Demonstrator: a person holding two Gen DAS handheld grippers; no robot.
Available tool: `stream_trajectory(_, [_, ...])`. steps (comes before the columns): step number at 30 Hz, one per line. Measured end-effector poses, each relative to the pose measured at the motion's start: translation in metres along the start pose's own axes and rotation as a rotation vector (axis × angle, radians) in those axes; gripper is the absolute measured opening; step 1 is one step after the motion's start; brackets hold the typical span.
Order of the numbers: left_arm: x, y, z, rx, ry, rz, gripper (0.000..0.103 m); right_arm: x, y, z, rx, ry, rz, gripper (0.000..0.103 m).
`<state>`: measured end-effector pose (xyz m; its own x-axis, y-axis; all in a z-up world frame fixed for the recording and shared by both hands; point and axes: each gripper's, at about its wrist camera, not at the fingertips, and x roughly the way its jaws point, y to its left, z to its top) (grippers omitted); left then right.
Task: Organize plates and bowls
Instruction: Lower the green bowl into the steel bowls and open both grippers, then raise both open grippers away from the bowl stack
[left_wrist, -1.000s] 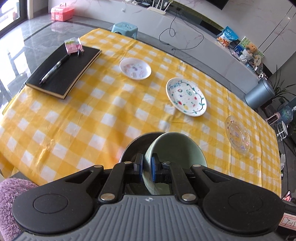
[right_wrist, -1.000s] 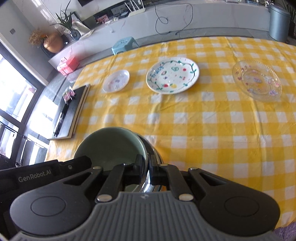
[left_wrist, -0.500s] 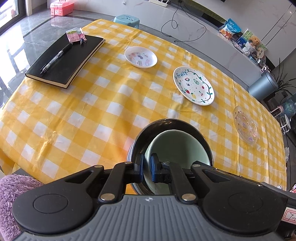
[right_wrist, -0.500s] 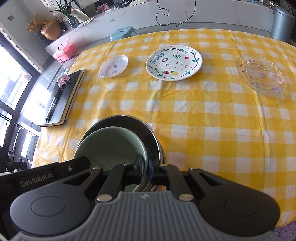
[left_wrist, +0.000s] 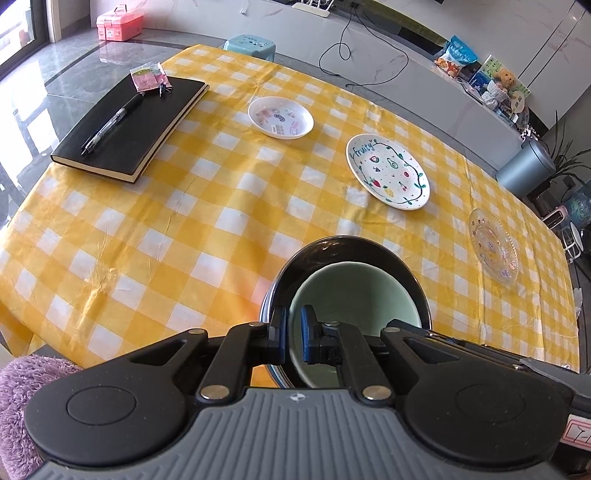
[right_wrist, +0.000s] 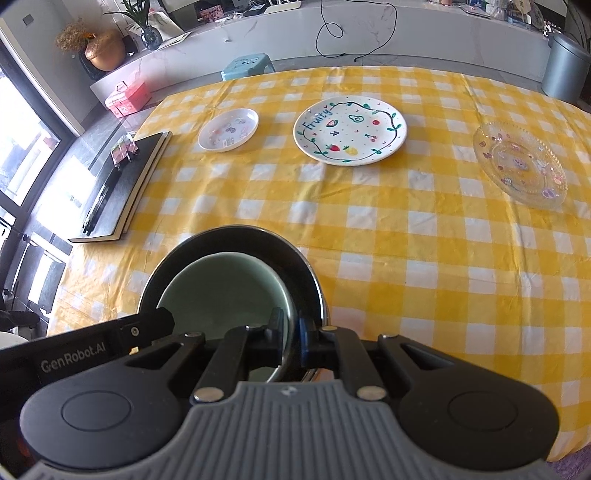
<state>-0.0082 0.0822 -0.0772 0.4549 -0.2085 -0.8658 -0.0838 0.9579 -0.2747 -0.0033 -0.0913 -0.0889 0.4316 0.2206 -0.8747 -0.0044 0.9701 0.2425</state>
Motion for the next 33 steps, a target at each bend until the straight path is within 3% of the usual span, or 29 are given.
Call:
stream_trajectory(7, [-0.008,-0.002,0.001,0.013,-0.019,-0.023,0.011,-0.003,0.004,0.0,-0.002,0.008,0.026,0.028])
stream_trajectory(11, [-0.016,-0.003,0.003,0.012,-0.038,-0.037,0.02,-0.008,0.006,-0.001,-0.011,-0.007,0.036,0.036])
stream_trajectory(14, [-0.021,-0.001,0.004,0.003,-0.057,-0.056,0.027,-0.014,0.006,0.0,-0.01,-0.025,0.039,0.038])
stream_trajectory(24, [-0.032,-0.005,0.002,0.005,-0.092,-0.088,0.029,-0.045,0.007,0.004,-0.034,-0.146,0.035,0.043])
stream_trajectory(33, [-0.042,-0.032,0.0,0.046,-0.148,-0.117,0.031,-0.071,-0.029,0.007,0.038,-0.231,0.026,0.043])
